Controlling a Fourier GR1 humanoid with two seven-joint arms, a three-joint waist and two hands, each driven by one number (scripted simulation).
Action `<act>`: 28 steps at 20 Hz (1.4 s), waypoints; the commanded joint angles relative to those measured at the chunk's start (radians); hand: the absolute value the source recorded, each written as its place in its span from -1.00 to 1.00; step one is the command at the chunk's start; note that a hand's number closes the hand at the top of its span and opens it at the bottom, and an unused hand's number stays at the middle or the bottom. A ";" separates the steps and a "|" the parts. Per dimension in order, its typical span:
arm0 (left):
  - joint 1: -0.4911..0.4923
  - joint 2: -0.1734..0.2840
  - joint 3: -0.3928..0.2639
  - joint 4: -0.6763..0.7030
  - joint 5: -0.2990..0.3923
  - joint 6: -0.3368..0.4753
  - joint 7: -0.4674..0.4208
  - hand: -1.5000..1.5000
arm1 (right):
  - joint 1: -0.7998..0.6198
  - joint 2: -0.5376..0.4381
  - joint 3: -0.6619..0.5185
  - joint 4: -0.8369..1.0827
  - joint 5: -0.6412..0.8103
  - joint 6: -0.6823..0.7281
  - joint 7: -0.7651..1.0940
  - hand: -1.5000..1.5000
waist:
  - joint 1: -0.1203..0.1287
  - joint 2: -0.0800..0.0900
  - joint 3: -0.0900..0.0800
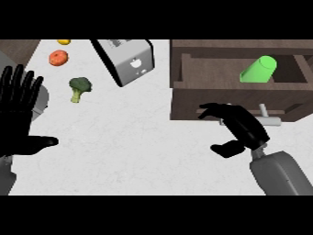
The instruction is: Pick up the cup, place it into the drawer and close the drawer
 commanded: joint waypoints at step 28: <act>0.028 -0.048 0.115 0.056 -0.074 -0.206 0.016 -1.00 | -0.714 -0.102 -0.300 1.124 0.007 -0.057 -0.368 -1.00 | 0.073 0.036 0.003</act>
